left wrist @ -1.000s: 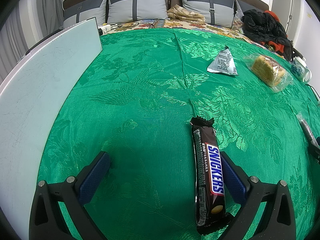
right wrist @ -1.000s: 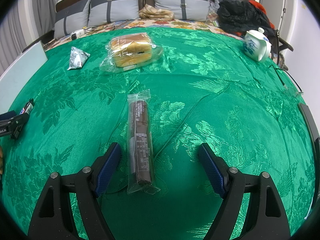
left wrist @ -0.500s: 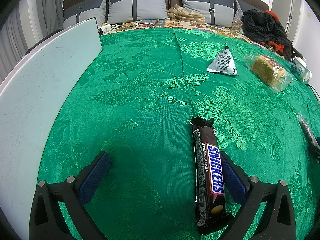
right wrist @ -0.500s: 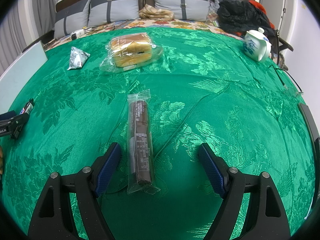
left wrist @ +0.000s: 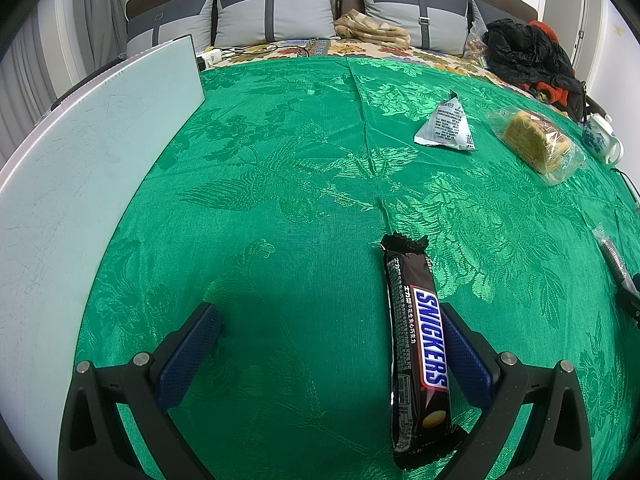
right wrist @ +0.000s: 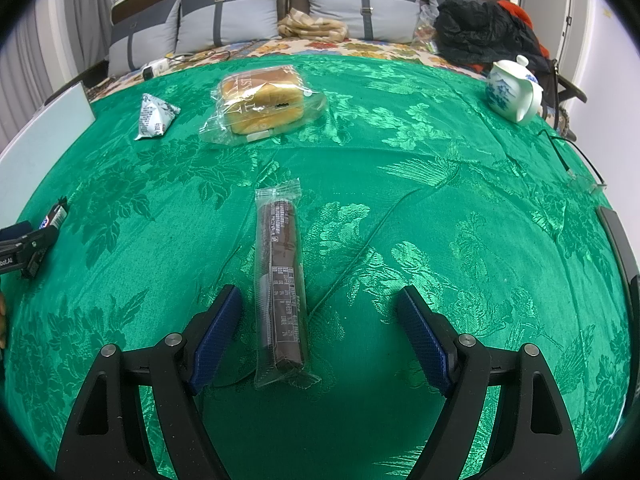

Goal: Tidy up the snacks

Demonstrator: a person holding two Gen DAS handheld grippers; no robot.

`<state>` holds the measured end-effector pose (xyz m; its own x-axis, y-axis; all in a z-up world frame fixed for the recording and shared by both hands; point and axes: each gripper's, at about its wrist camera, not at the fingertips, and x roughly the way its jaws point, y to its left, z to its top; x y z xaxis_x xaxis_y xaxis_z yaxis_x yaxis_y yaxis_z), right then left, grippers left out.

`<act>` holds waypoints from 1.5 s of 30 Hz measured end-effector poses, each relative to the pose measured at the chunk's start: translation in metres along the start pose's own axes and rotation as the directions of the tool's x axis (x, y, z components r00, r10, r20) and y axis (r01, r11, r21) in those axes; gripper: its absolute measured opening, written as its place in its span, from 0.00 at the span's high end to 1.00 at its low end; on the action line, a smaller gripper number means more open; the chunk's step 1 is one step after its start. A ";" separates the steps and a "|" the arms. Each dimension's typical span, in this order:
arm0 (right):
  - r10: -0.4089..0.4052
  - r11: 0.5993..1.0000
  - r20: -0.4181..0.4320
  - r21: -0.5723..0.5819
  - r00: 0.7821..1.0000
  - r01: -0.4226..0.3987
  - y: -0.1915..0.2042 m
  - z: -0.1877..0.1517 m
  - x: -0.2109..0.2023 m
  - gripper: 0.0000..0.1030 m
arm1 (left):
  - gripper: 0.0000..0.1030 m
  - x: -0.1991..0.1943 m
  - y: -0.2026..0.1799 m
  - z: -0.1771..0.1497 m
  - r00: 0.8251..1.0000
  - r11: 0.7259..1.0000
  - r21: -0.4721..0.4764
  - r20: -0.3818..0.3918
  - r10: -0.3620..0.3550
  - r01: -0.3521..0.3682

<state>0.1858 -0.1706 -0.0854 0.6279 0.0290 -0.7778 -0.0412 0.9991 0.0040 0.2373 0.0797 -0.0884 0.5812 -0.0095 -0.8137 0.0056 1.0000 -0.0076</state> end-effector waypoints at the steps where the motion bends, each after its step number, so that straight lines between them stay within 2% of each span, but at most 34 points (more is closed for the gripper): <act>1: 0.000 1.000 0.000 0.000 1.000 0.000 0.000 0.000 0.000 0.20 | 0.00 0.000 0.001 0.000 1.000 1.000 0.000 0.000 0.000 0.000; 10: 0.001 1.000 0.000 0.001 1.000 -0.001 0.000 0.000 0.000 0.20 | 0.00 0.000 0.001 0.000 1.000 1.000 0.008 -0.005 -0.009 0.009; 12: 0.000 1.000 0.000 0.000 1.000 0.000 -0.001 0.000 0.000 0.20 | 0.00 0.001 0.000 0.004 0.998 0.999 0.035 -0.050 -0.033 0.035; 15: 0.000 1.000 0.000 0.000 1.000 0.000 -0.001 0.000 0.000 0.20 | 0.01 -0.003 -0.003 0.007 0.990 0.995 0.021 -0.110 -0.090 0.093; 17: 0.000 1.000 0.000 0.000 1.000 0.000 0.000 0.000 0.000 0.20 | 0.06 -0.003 -0.019 0.010 0.985 0.993 0.054 -0.138 -0.101 0.109; 19: 0.000 1.000 0.001 0.000 1.000 0.000 -0.001 0.000 0.000 0.20 | 0.23 -0.005 -0.040 0.008 0.990 0.988 0.136 -0.135 -0.050 0.069; 20: 0.001 1.000 0.000 0.000 1.000 -0.001 -0.001 0.000 0.000 0.20 | 0.35 -0.008 -0.048 0.008 0.990 0.985 0.151 -0.124 -0.067 0.085; 21: 0.003 1.000 0.001 0.001 1.000 -0.003 -0.001 0.000 0.000 0.19 | 0.65 -0.011 -0.055 0.009 0.990 0.983 0.157 -0.115 -0.080 0.097; 22: 0.005 1.000 0.000 0.001 1.000 -0.005 -0.001 0.000 -0.001 0.19 | 0.84 -0.012 -0.059 0.011 0.992 0.983 0.168 -0.115 -0.058 0.077; 23: 0.008 1.000 -0.033 -0.006 0.999 -0.008 -0.001 0.003 0.000 0.20 | 0.84 -0.012 -0.061 0.012 0.991 0.982 0.174 -0.121 -0.050 0.070; 25: 0.012 1.000 -0.129 0.012 0.992 -0.011 -0.001 0.014 0.003 0.20 | 0.84 -0.015 -0.062 0.009 0.989 0.982 0.159 -0.122 -0.084 0.103; 27: 0.069 0.996 -0.179 0.069 0.981 -0.058 -0.003 0.024 0.004 0.23 | 0.84 -0.021 -0.059 0.005 0.988 0.982 0.146 -0.116 -0.102 0.119; 28: 0.098 0.994 -0.223 0.078 0.970 -0.082 0.000 0.029 0.008 0.24 | 0.84 -0.027 -0.057 0.002 0.986 0.982 0.127 -0.109 -0.123 0.136; 29: 0.077 0.996 -0.232 0.053 0.970 -0.067 0.003 0.031 0.009 0.49 | 0.84 -0.033 -0.054 0.000 0.985 0.983 0.109 -0.101 -0.139 0.150; 30: 0.029 0.999 -0.235 -0.009 0.972 -0.032 0.010 0.034 0.009 0.69 | 0.84 -0.042 -0.050 -0.001 0.984 0.983 0.089 -0.089 -0.155 0.163; 31: 0.010 0.999 -0.235 -0.045 0.972 -0.021 0.014 0.036 0.009 0.82 | 0.84 -0.051 -0.045 -0.002 0.983 0.982 0.073 -0.077 -0.169 0.175; 33: 0.037 0.999 -0.243 -0.009 0.969 -0.040 0.010 0.037 0.007 0.83 | 0.84 -0.071 -0.035 -0.004 0.979 0.979 0.041 -0.045 -0.197 0.199; 37: 0.190 0.972 -0.203 0.175 0.960 -0.155 -0.007 0.033 -0.016 0.83 | 0.84 -0.116 -0.010 -0.008 0.967 0.967 -0.030 0.016 -0.254 0.255; 40: 0.337 0.919 -0.128 0.260 0.933 -0.296 0.002 0.038 -0.045 0.83 | 0.84 -0.148 0.014 -0.006 0.962 0.961 -0.059 0.065 -0.265 0.269; 42: 0.389 0.901 -0.096 0.246 0.916 -0.357 0.023 0.050 -0.063 0.83 | 0.84 -0.166 0.036 -0.003 0.961 0.959 -0.084 0.092 -0.263 0.270; 45: 0.473 0.867 -0.053 0.204 0.879 -0.454 0.069 0.076 -0.088 0.83 | 0.84 -0.191 0.085 0.007 0.965 0.961 -0.132 0.131 -0.227 0.243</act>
<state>0.1870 -0.1024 0.0306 0.4913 0.4966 -0.7155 -0.1621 0.8593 0.4851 0.1326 0.1667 0.0708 0.6660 -0.2358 -0.7077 0.0398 0.9586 -0.2819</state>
